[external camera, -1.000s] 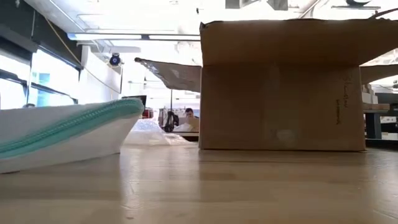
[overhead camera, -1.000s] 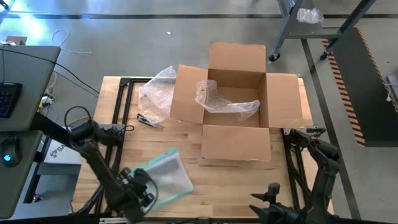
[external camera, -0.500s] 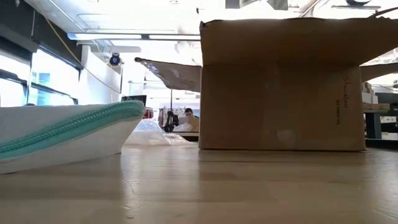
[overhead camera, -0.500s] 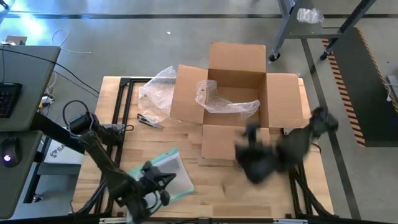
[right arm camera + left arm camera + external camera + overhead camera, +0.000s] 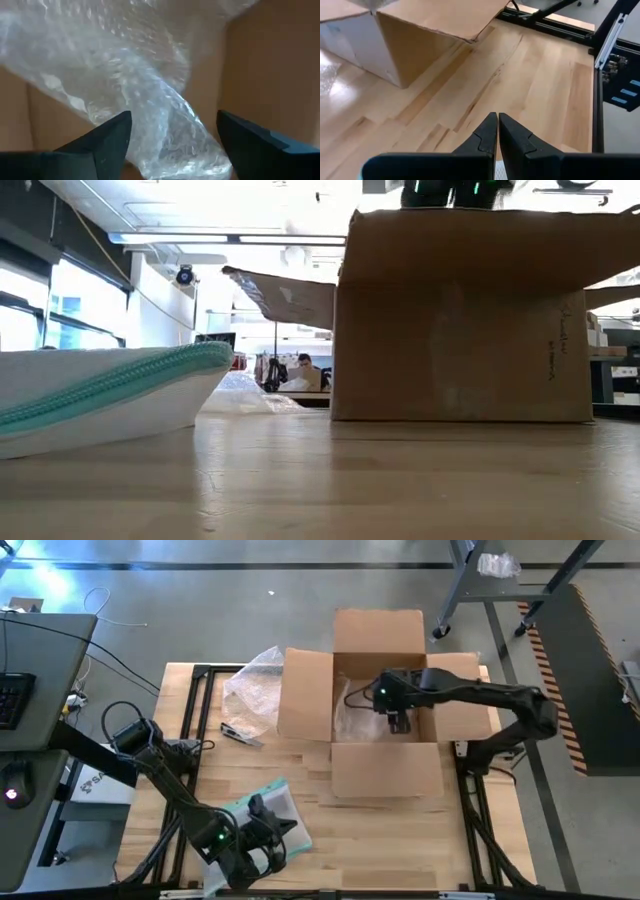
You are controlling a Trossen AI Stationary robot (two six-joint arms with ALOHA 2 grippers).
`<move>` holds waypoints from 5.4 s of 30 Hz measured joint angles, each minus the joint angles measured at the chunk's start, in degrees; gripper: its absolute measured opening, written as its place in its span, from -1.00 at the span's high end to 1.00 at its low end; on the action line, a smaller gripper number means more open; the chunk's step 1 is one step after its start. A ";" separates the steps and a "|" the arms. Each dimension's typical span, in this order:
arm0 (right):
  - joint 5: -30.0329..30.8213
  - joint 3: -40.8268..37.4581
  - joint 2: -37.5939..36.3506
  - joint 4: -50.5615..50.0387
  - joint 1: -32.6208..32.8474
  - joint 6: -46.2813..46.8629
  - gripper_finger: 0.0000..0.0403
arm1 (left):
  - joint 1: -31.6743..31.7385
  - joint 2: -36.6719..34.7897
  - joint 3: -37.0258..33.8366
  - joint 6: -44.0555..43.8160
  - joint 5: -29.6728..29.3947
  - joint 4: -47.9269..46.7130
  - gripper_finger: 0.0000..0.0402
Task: Unpack boxes
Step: Remove the transparent bubble wrap from the cardboard box, then break down cardboard box until it is fully flat
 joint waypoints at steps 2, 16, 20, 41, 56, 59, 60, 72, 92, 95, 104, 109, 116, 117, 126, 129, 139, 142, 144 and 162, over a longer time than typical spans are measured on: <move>-4.61 -3.53 1.83 3.51 -1.31 -2.51 -0.33 | 0.00 0.00 0.00 0.93 0.21 0.16 1.00; -8.29 3.53 6.84 -4.55 5.74 6.73 0.98 | -0.20 -1.83 3.07 10.71 -2.28 3.92 1.00; -1.44 12.63 -0.60 -0.41 11.22 8.89 0.99 | -1.11 -5.14 6.10 18.16 -2.64 4.00 1.00; -19.62 21.17 21.45 78.66 7.01 15.03 1.00 | -4.08 -15.85 6.75 35.61 -21.23 0.85 1.00; -20.56 62.89 59.98 52.62 3.13 19.28 0.55 | -5.55 -15.65 5.56 16.89 -20.92 -13.62 1.00; -19.71 59.74 58.36 49.05 3.07 18.30 0.19 | -5.53 -15.63 4.13 14.14 -20.45 -13.50 1.00; -19.68 59.72 57.50 46.59 3.06 18.02 0.07 | -5.53 -15.63 3.69 12.82 -20.17 -13.56 1.00; -20.27 62.50 42.51 22.85 7.85 10.18 -0.44 | -5.70 -15.54 1.11 5.20 -17.90 -14.01 1.00; 7.91 62.32 22.56 -30.66 54.83 29.80 -0.20 | 5.03 -12.09 1.42 35.24 -0.18 -11.18 0.83; 12.32 62.32 23.77 -32.28 62.66 44.50 -0.18 | 8.95 -12.31 1.67 59.52 11.78 -6.34 0.62; 30.21 62.26 26.75 -32.37 77.83 69.32 -0.18 | 17.51 -11.98 3.80 92.02 11.25 -22.26 -0.07; 32.91 62.32 27.69 -32.40 79.79 73.47 -0.18 | 26.49 -11.09 -1.18 97.41 8.79 -23.80 -0.23; 32.91 61.76 28.36 -32.53 79.85 79.53 -0.18 | 34.10 -6.27 -10.51 113.19 6.61 2.98 -0.15; 32.81 61.75 28.74 -32.40 80.03 80.36 -0.18 | 33.91 -5.36 -10.52 113.56 3.37 6.35 -0.05; 39.75 62.69 29.14 -32.15 83.02 83.32 -0.18 | 24.82 -4.15 3.48 94.47 -2.61 7.24 0.96; 43.35 64.52 29.14 -31.59 83.81 80.83 -0.18 | 20.39 -5.71 13.09 86.89 -5.37 4.09 0.98; 58.25 65.41 24.07 -17.11 85.35 60.75 -0.18 | 26.67 -16.37 35.58 43.99 11.37 -16.50 1.00; 59.50 65.38 21.36 -23.23 84.04 69.65 -0.18 | 35.92 -19.34 32.73 32.04 18.52 -26.04 1.00; 58.14 65.38 20.02 -30.22 82.46 77.30 -0.18 | 40.50 -20.40 28.84 27.20 20.04 -31.46 1.00; 22.97 44.13 16.10 -32.12 61.69 75.79 -0.18 | 66.64 -22.58 -15.36 26.40 44.02 -9.87 0.94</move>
